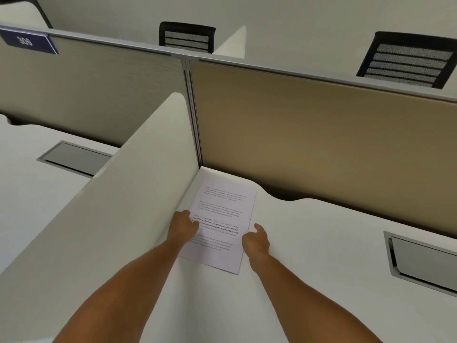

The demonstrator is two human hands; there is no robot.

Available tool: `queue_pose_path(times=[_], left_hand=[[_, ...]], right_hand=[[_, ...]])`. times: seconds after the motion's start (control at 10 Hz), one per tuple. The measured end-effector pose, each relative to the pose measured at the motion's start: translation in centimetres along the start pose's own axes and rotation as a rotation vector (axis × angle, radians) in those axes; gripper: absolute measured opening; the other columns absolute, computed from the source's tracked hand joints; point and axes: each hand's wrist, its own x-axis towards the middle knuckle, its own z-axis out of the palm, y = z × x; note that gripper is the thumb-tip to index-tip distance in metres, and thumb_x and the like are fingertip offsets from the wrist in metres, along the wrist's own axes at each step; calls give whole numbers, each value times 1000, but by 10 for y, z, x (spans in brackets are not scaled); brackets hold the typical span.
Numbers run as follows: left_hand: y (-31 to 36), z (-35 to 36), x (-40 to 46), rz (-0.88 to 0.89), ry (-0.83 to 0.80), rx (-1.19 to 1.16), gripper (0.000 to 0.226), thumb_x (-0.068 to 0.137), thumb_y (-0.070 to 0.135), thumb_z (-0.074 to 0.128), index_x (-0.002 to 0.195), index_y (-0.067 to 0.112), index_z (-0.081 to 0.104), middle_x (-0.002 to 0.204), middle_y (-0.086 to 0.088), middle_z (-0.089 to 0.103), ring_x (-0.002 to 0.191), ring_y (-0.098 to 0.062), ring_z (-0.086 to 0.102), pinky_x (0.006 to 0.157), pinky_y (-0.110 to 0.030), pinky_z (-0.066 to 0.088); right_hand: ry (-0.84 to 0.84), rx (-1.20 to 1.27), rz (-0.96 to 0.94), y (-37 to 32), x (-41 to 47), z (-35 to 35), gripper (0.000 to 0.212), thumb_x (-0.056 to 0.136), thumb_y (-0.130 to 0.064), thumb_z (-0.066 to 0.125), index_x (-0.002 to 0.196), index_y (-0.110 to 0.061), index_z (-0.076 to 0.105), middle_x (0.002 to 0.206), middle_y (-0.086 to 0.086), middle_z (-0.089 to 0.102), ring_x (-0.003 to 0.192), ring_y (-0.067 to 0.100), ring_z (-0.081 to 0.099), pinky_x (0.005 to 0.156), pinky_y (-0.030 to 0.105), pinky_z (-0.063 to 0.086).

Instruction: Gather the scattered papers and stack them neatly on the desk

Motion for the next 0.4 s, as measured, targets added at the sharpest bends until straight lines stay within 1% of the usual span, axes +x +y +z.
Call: queue_pose_path(times=[0.1, 0.2, 0.3, 0.4], left_hand=[[11, -12, -21, -9, -6, -23, 48, 89, 19, 63, 133, 0, 53, 133, -21, 53, 115, -33, 59, 88, -28, 46], [25, -25, -44, 28, -6, -29, 49, 91, 21, 63, 133, -1, 53, 133, -21, 54, 112, -33, 62, 90, -29, 49], [36, -38, -64, 42, -19, -39, 52, 92, 23, 62, 137, 1, 49, 132, -19, 55, 112, -33, 62, 95, -38, 53], [52, -49, -87, 111, 27, -11, 58, 93, 32, 61, 140, 3, 46, 141, -18, 46, 123, -33, 55, 104, -41, 47]], right_hand=[[-24, 1, -74, -15, -21, -12, 66, 97, -8, 53, 155, -22, 26, 126, 6, 60, 90, 16, 56, 71, 28, 51], [-29, -32, -122, -25, -45, -27, 69, 97, -6, 52, 157, -22, 22, 141, 9, 54, 109, 24, 60, 88, 35, 51], [-31, -73, -143, -31, -67, -41, 70, 96, -6, 52, 157, -23, 20, 144, 10, 52, 112, 26, 61, 91, 37, 53], [-19, -117, -192, -35, -92, -60, 75, 94, -9, 54, 158, -22, 18, 148, 12, 47, 126, 32, 55, 104, 43, 50]])
